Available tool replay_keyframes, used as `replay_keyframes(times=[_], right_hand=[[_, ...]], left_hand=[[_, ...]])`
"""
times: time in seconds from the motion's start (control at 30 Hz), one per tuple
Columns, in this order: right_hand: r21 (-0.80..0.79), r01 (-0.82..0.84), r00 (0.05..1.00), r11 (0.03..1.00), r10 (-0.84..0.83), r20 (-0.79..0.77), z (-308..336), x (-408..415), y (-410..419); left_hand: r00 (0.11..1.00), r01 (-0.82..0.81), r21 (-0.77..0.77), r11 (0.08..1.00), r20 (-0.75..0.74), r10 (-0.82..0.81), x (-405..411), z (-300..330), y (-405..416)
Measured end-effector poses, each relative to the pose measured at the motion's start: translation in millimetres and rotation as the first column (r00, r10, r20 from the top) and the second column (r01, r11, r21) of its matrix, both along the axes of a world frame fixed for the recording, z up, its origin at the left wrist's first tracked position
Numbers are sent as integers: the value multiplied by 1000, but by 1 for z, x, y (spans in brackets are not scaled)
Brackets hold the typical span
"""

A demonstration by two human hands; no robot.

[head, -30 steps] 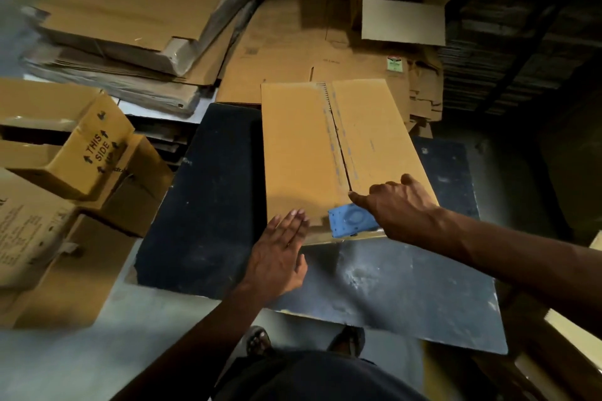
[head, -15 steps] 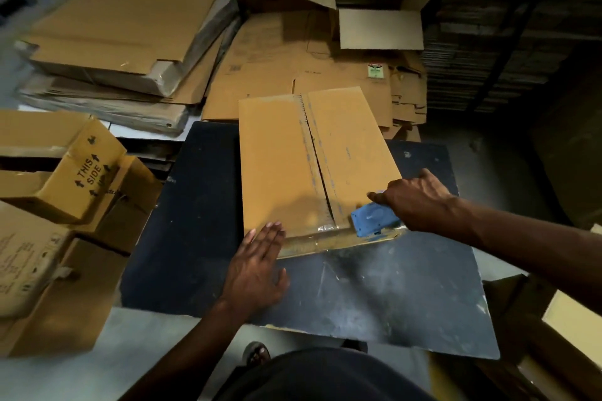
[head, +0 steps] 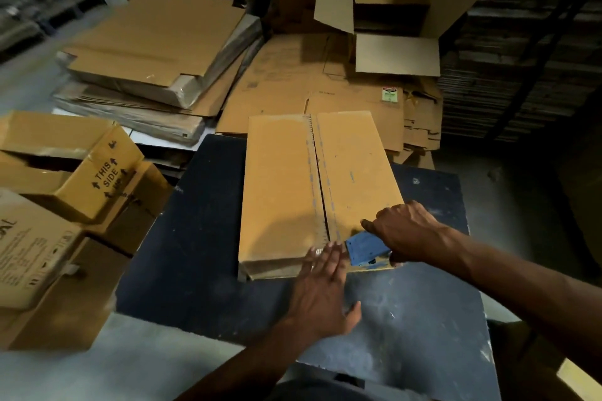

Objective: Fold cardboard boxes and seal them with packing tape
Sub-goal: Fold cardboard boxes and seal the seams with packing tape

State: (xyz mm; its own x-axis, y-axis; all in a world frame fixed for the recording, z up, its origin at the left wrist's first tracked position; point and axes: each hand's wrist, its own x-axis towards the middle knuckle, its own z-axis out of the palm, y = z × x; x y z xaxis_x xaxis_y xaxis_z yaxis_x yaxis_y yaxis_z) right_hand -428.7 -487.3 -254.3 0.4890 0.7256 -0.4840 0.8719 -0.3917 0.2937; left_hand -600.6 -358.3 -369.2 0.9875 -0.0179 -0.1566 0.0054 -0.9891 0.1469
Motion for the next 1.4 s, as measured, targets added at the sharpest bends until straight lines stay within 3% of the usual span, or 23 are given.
replay_keyframes(times=[0.1,0.23,0.37,0.47,0.63,0.93,1.27,1.4], right_hand=[[40,-20,998,999,22,-52,-1,2,-4],[79,-118,984,990,127,-126,7,-12,8],[73,-230,966,970,237,-102,8,-43,53],[22,-222,969,975,223,-110,11,-50,76],[11,-166,973,986,166,-158,18,-33,56],[-64,-82,989,995,73,-128,21,-16,-12],[-43,-77,993,996,73,-90,17,-15,-34],[-21,-55,994,998,53,-97,13,-18,-38]], left_hand=[[996,-50,-52,997,69,54,3,-12,3],[958,-24,-65,998,284,41,-12,-31,42],[836,-31,76,997,549,-15,-19,-43,99],[810,57,184,981,566,-154,-19,-48,119],[768,50,120,992,630,-115,-18,-51,114],[772,71,90,993,626,-112,-17,-51,116],[886,-14,109,994,462,-38,-19,-41,94],[916,125,102,987,371,-155,15,-21,28]])
